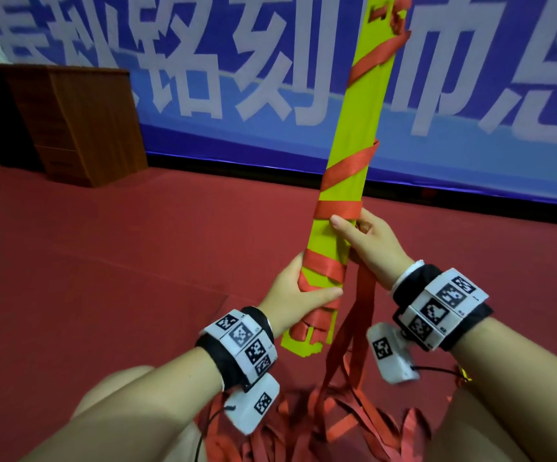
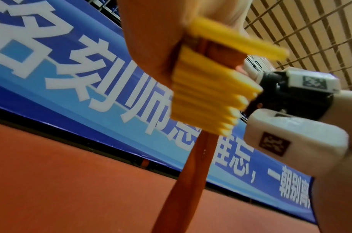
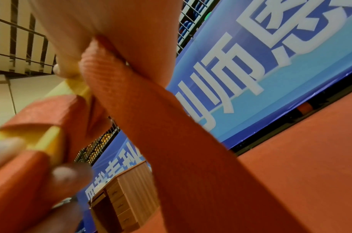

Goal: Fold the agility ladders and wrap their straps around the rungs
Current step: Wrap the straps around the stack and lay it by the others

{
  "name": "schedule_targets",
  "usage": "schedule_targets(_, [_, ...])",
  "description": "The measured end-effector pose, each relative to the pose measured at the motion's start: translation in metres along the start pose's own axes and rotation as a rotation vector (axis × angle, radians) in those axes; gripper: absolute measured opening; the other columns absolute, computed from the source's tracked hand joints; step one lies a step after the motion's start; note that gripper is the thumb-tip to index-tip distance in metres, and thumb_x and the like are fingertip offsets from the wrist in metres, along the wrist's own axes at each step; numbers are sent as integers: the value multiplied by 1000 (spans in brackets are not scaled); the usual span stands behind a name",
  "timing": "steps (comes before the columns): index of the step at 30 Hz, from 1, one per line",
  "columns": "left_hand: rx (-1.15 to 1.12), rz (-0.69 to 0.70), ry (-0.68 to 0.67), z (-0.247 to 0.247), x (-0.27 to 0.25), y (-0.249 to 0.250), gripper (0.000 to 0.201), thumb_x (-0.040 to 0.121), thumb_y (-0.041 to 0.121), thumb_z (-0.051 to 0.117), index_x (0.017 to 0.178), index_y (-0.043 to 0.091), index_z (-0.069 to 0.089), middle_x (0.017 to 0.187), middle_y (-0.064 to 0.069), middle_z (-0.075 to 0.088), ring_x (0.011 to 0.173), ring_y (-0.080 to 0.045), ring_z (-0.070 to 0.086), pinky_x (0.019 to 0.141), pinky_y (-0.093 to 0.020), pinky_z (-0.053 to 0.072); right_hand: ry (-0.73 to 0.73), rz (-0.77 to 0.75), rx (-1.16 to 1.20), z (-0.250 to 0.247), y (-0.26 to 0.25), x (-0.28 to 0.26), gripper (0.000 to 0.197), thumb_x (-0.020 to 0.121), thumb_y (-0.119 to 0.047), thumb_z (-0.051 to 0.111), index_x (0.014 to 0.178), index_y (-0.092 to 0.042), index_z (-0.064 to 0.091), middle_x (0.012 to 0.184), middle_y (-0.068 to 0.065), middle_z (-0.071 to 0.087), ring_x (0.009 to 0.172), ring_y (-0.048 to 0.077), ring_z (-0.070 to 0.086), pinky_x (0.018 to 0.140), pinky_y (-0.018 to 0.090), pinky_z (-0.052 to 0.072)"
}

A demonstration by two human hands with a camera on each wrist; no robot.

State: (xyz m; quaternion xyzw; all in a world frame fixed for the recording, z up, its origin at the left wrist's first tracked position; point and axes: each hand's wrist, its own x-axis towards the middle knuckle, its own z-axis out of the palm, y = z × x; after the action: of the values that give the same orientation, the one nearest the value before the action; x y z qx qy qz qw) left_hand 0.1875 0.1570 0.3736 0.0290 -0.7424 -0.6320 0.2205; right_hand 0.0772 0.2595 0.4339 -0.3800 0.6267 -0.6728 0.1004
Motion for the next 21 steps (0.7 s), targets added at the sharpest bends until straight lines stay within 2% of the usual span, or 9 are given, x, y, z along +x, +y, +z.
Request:
schedule_targets(3, [12, 47, 70, 3, 3, 3, 45, 71, 12, 72, 109, 31, 57, 92, 6, 68, 77, 3, 64, 71, -12, 48, -37, 8, -7, -5, -3, 3, 8, 88, -20, 63, 97, -19, 65, 85, -8, 71, 78, 6, 65, 66, 22, 51])
schedule_targets(5, [34, 77, 83, 2, 6, 6, 43, 68, 15, 68, 106, 33, 57, 88, 9, 68, 76, 2, 64, 71, -13, 48, -74, 49, 42, -9, -7, 4, 13, 90, -7, 61, 99, -16, 63, 81, -8, 70, 69, 3, 64, 56, 16, 47])
schedule_targets(7, [58, 94, 69, -3, 11, 9, 44, 68, 15, 67, 106, 34, 57, 89, 9, 68, 78, 1, 65, 72, -13, 48, -127, 63, 72, -14, -9, 5, 25, 87, 5, 60, 105, -12, 61, 83, -8, 70, 70, 2, 64, 56, 13, 46])
schedule_targets(10, [77, 119, 79, -16, 17, 11, 43, 70, 16, 71, 107, 32, 57, 91, 9, 68, 80, 1, 65, 74, -14, 49, -225, 46, -123, -26, -2, 5, 38, 82, 10, 65, 114, -9, 62, 98, -6, 71, 85, 2, 65, 72, 14, 48])
schedule_targets(12, [92, 132, 108, -24, 19, 11, 42, 75, 13, 77, 108, 30, 57, 93, 10, 68, 82, 2, 65, 75, -13, 48, -250, 81, -255, -31, 3, 3, 30, 85, 11, 60, 106, -11, 64, 82, -13, 70, 68, 1, 61, 63, 15, 47])
schedule_targets(14, [107, 139, 145, -30, 21, 11, 41, 81, 8, 76, 112, 26, 57, 95, 11, 68, 84, 4, 64, 75, -11, 47, -240, 109, -278, -34, 6, 3, 23, 91, 12, 48, 97, -5, 62, 66, -5, 63, 53, 6, 56, 56, 18, 47])
schedule_targets(17, [134, 162, 218, -37, 26, 11, 42, 82, 7, 74, 117, 22, 55, 96, 13, 66, 83, 10, 62, 74, -7, 45, -190, 157, -229, -32, 9, 5, 26, 96, 8, 39, 92, 0, 63, 69, 11, 63, 54, 10, 59, 59, 20, 50])
schedule_targets(19, [154, 172, 256, -41, 31, 11, 43, 82, 9, 74, 120, 19, 55, 96, 13, 66, 84, 9, 62, 76, -7, 46, -174, 243, -58, -29, 13, 8, 29, 96, 8, 37, 92, 0, 64, 71, 7, 68, 56, 11, 60, 59, 20, 51])
schedule_targets(21, [193, 175, 281, -47, 35, 9, 46, 82, 12, 75, 123, 18, 54, 96, 13, 66, 85, 8, 63, 76, -8, 46, -158, 323, 120, -24, 15, 11, 29, 95, 9, 34, 95, 2, 62, 67, 3, 63, 54, 10, 57, 55, 18, 49])
